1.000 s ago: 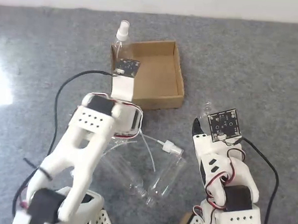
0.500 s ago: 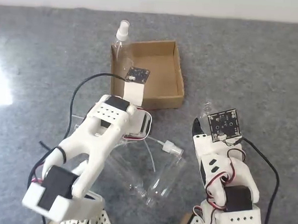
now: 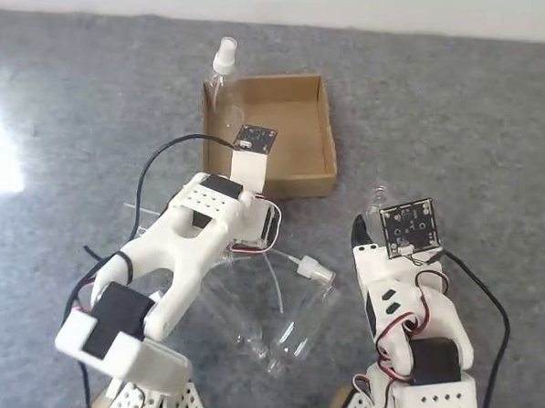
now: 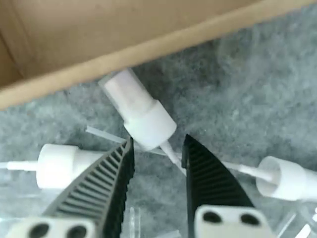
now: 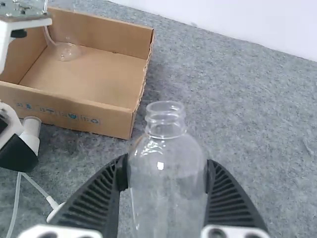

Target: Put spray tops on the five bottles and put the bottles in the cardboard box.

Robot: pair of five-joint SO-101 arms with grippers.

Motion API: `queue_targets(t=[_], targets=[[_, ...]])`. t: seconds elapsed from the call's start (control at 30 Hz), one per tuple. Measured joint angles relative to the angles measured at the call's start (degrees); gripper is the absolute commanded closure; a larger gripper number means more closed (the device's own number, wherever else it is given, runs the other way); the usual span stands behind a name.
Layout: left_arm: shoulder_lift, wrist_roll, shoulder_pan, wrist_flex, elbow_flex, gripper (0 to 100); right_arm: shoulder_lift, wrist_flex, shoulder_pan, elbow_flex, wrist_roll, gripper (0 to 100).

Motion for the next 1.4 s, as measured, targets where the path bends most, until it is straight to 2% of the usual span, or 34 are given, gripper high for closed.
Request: queue_targets(t=[0.17,0.37,0.7,0.77,1.0,1.27,1.4], targets=[[0.6,0.0,-0.6,-0.4,-0.1,86,0.0,0.0,0.0,0.0,0.0,89.0],[0.6,0.0,-1.8,-0.5,-0.1,94,0.0,0.0,0.0,0.0,0.0,89.0],[0.6,0.3,-1.8,0.0,-0.3,93,0.0,0.0,0.0,0.0,0.0,89.0],[0.5,0.3,-1.8,2.0,-1.8,91,0.0,0.0,0.0,0.0,0.0,89.0],[-3.5,0.0,-1.8,4.9,-2.2,72,0.0,0.0,0.0,0.0,0.0,89.0],[-2.7,1.8,-1.8,5.0,-2.2,72,0.0,0.0,0.0,0.0,0.0,89.0],[0.7,4.5,-1.8,2.1,-2.2,72,0.0,0.0,0.0,0.0,0.0,89.0]])
